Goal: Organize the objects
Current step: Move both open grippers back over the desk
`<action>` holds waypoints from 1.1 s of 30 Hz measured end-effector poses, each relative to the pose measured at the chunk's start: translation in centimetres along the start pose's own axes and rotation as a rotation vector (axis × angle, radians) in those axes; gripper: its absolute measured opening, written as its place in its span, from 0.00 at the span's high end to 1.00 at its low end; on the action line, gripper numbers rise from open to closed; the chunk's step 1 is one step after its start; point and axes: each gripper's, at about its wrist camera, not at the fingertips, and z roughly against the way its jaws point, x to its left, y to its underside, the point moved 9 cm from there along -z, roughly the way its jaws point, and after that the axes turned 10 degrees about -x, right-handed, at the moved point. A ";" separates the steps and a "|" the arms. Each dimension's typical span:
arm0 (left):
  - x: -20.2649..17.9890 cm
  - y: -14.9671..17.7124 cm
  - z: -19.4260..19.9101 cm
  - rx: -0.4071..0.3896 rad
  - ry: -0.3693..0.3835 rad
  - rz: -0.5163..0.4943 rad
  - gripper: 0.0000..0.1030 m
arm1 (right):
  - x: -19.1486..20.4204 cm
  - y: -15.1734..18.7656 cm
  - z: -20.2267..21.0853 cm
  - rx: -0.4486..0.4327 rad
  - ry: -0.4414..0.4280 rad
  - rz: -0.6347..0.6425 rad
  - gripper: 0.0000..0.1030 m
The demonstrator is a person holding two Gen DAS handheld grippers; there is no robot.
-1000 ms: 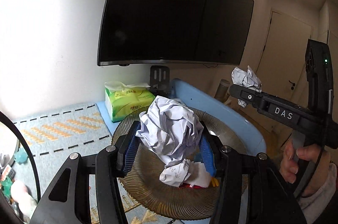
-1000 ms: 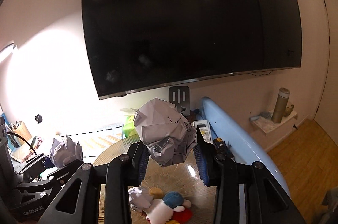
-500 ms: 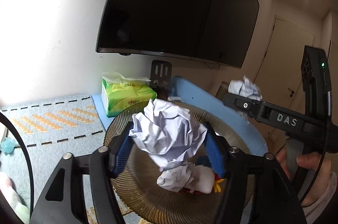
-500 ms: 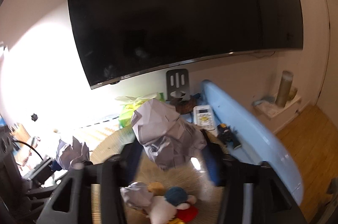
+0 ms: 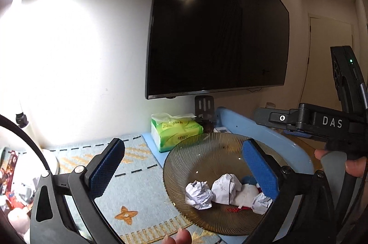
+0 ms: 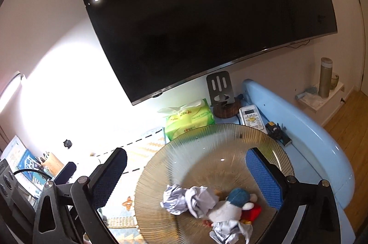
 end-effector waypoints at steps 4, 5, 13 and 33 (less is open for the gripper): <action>2.9 -1.6 3.8 -0.008 -0.061 0.007 0.00 | 2.1 0.6 2.8 -0.029 -0.038 -0.071 0.00; 3.7 -2.2 5.4 -0.017 -0.083 0.006 0.00 | 2.8 1.2 3.4 -0.030 -0.051 -0.092 0.00; 14.1 -0.6 16.7 0.085 -0.366 -0.030 0.00 | 8.1 12.4 7.1 0.072 -0.055 -0.104 0.00; 25.5 18.0 32.1 0.465 -0.523 0.074 0.00 | 14.8 29.6 4.9 0.378 0.035 0.298 0.00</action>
